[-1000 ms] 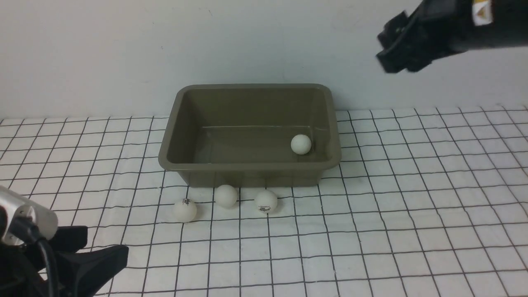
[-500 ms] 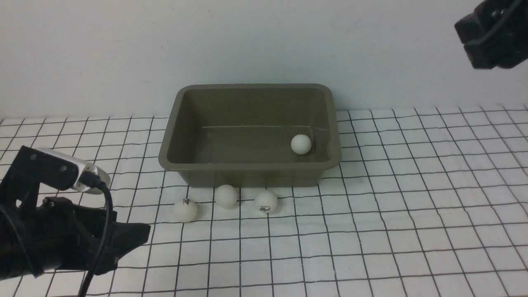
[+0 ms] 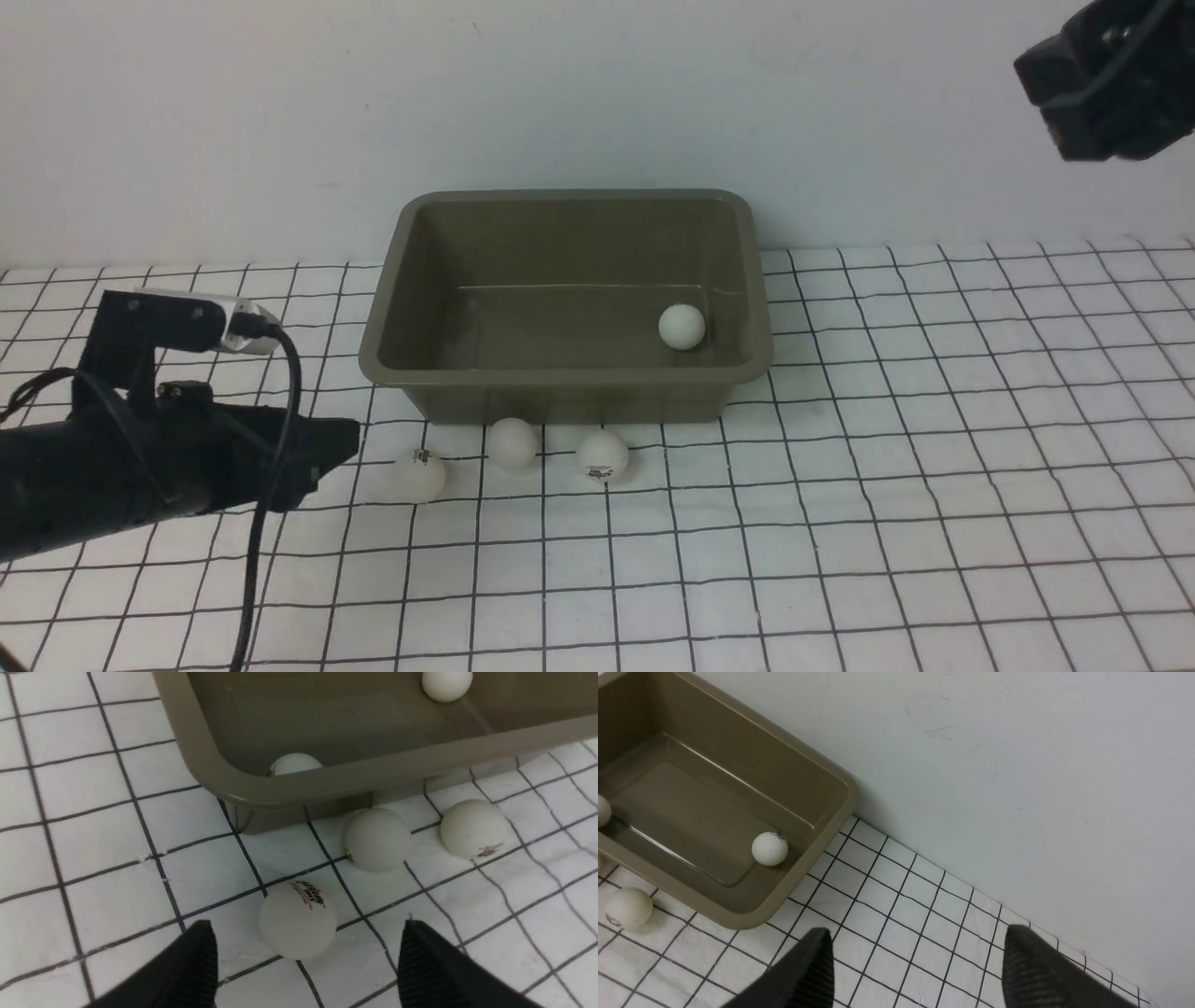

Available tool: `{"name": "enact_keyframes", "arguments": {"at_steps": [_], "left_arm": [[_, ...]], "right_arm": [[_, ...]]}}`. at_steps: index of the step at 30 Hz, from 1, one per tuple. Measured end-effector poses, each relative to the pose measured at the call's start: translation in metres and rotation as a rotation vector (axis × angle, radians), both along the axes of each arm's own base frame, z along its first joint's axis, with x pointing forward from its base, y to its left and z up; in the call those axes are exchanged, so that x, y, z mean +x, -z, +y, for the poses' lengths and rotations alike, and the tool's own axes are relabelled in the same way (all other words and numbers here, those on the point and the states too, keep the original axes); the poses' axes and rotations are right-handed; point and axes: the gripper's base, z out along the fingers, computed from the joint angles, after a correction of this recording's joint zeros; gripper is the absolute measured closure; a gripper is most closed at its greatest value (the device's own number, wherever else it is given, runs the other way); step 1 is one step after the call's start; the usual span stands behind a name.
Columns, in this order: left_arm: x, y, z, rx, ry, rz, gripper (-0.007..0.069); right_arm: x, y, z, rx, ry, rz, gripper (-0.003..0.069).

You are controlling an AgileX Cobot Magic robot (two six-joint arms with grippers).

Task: Put the table tennis balls into the box on the white checkered tablecloth.
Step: 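Reach for and grasp a ping pong ball on the table beside the basket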

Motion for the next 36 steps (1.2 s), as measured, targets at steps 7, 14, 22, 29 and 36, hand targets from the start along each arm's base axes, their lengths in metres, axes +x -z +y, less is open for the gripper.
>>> {"name": "enact_keyframes", "arguments": {"at_steps": [7,14,22,29,36], "left_arm": [[0.040,0.044,-0.015,0.054,0.122,0.084,0.0157],[0.051,0.056,-0.015,0.051,0.128,0.108,0.0130],[0.059,0.057,-0.016,0.040,0.142,0.095,0.0121],[0.069,0.068,-0.019,0.028,0.160,0.113,0.0121],[0.071,0.076,-0.020,0.017,0.167,0.135,0.0172]], "right_arm": [[0.000,0.000,0.000,0.002,-0.001,0.001,0.0215],[0.000,0.000,0.000,0.002,-0.001,0.001,0.0215],[0.000,0.000,0.000,0.002,-0.001,0.001,0.0215],[0.000,0.000,0.000,0.002,-0.001,0.002,0.0215],[0.000,0.000,0.000,0.002,-0.001,0.002,0.0215]]}}
